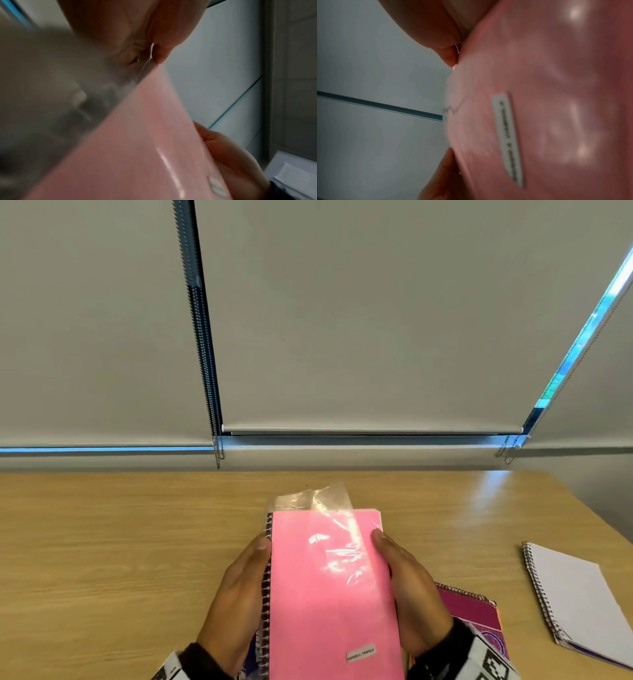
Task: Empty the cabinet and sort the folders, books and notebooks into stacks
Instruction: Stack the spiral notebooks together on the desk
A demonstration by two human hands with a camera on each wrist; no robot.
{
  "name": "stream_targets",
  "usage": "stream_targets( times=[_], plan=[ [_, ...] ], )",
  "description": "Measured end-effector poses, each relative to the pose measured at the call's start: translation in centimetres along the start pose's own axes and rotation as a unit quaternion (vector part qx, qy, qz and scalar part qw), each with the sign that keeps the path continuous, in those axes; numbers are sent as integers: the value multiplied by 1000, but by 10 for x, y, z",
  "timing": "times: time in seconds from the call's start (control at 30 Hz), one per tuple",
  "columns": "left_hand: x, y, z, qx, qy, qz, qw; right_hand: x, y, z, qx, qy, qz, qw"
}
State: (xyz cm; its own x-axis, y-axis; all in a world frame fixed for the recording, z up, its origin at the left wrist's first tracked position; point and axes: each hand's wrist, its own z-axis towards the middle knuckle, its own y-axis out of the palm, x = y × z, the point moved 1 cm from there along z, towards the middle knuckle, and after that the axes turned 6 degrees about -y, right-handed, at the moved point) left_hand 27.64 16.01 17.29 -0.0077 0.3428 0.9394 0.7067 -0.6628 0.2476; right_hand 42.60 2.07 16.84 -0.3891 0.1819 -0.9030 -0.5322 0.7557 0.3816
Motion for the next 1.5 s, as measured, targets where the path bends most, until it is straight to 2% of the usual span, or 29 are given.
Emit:
stream_targets(
  times=[0.1,0.23,0.33,0.4,0.57,0.7,0.8,0.87,0.97,1.03,1.1,1.17,1.27,1.37,1.5],
  plan=[
    [-1,-3,3,-23,1,-21,1000,-9,3,-2,-38,-6,27,999],
    [4,-3,6,-22,15,-98,995,-16,11,0,-63,-45,45,996],
    [11,2,7,-60,31,-58,996,-20,13,4,-60,-56,61,995],
    [12,1,10,-60,31,-22,997,-22,14,6,-57,-54,55,995],
    [8,5,16,-37,25,-5,999,-12,14,8,-61,-23,28,997],
    [-6,-4,36,26,-37,2,999,15,0,16,-68,40,-66,995],
    [-14,-16,51,20,-79,74,994,36,-9,26,-52,88,-74,992],
    [-18,-22,60,10,-76,213,974,50,-12,34,-37,89,-109,989],
    [-23,-31,73,26,-51,443,894,69,-13,39,-29,60,-249,966],
    [-31,-36,80,34,-49,519,853,87,-18,44,-32,23,-360,932],
    [-37,-37,82,33,-49,545,836,111,-29,55,-46,15,-431,901],
    [-45,-41,82,37,-44,539,840,111,-22,52,-50,32,-474,878],
    [-53,-50,81,56,-57,500,862,97,-10,41,-48,42,-522,851],
    [-63,-53,80,17,-75,445,892,98,-9,41,-38,44,-479,876],
    [-67,-50,74,16,-80,418,905,103,-11,54,-31,15,-439,898]
  ],
)
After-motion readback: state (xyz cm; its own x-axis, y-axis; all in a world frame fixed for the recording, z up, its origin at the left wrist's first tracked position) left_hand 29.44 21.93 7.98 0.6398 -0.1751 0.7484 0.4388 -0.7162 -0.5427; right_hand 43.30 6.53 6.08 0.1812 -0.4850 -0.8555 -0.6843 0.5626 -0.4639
